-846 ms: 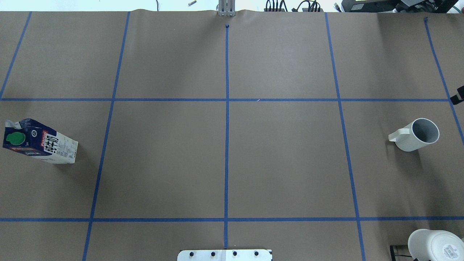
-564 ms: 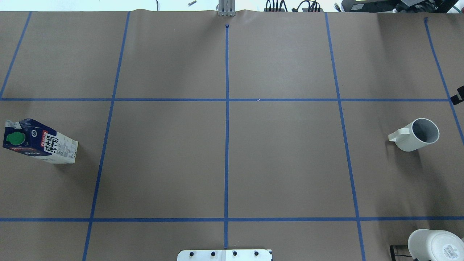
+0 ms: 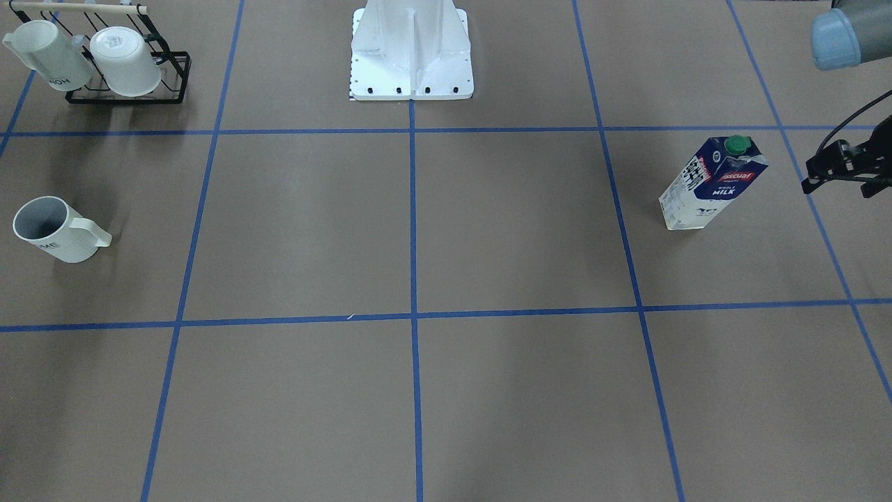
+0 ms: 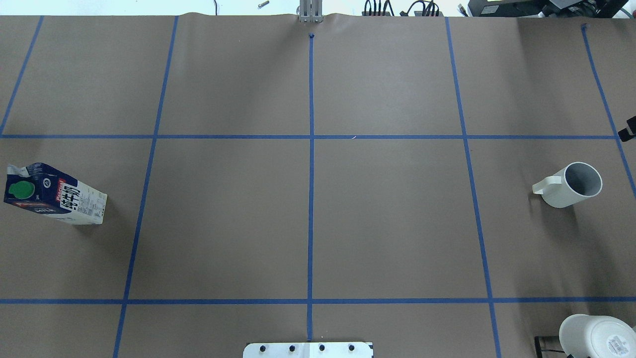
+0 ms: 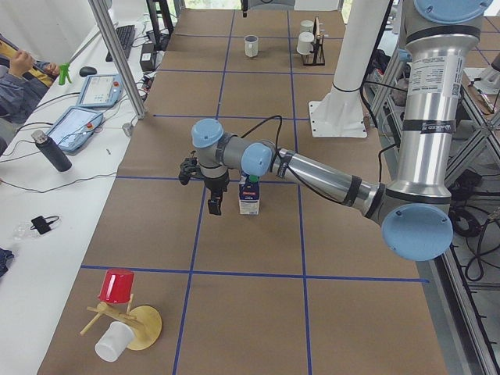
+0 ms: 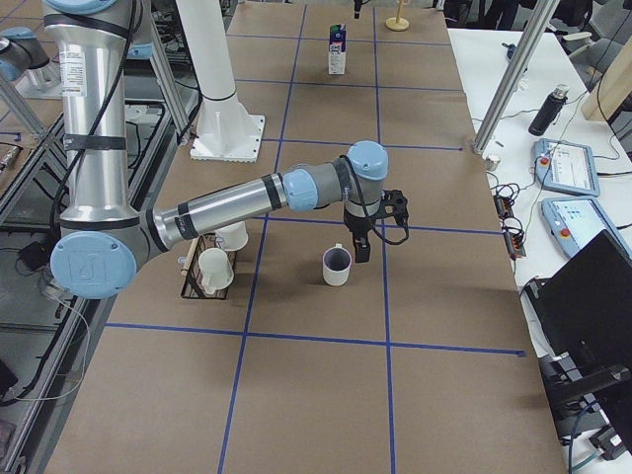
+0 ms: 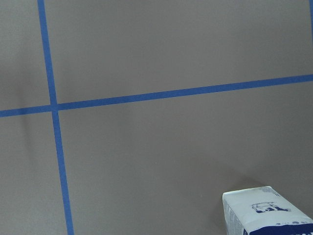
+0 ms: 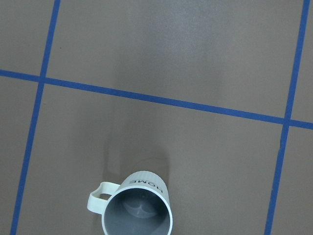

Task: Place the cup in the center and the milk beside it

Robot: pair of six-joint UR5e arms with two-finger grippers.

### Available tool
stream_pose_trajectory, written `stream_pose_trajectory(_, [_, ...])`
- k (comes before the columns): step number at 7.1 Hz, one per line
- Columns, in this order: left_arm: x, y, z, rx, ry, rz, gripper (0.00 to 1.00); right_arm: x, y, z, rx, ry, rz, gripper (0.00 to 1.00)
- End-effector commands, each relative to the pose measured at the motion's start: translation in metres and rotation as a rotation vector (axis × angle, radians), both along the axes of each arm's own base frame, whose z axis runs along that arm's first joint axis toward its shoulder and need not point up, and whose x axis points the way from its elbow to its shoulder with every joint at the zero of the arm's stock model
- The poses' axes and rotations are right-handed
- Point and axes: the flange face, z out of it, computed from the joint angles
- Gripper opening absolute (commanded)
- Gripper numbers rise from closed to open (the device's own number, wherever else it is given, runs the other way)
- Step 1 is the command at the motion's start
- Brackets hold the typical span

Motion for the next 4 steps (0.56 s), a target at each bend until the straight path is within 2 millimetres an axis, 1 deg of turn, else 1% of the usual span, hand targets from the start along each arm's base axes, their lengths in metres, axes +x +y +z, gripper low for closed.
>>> stream_pose_trajectory(1, [0.0,0.0,-0.003,0.002,0.001,-0.002,0.98,-0.01,-0.001,-0.002,0.001,-0.001,-0.017,1.0])
stream_pose_trajectory(2, [0.0,0.0,-0.002,0.0,0.001,-0.002,0.98,-0.011,0.004,0.007,-0.022,0.0,-0.022,1.0])
stream_pose_trajectory(3, [0.001,0.0,0.001,-0.004,-0.001,-0.001,0.98,-0.018,0.011,0.022,-0.048,0.012,-0.039,1.0])
stream_pose_trajectory(4, [0.002,-0.001,0.0,-0.004,-0.002,-0.002,0.98,-0.028,0.014,0.035,-0.073,0.021,-0.062,1.0])
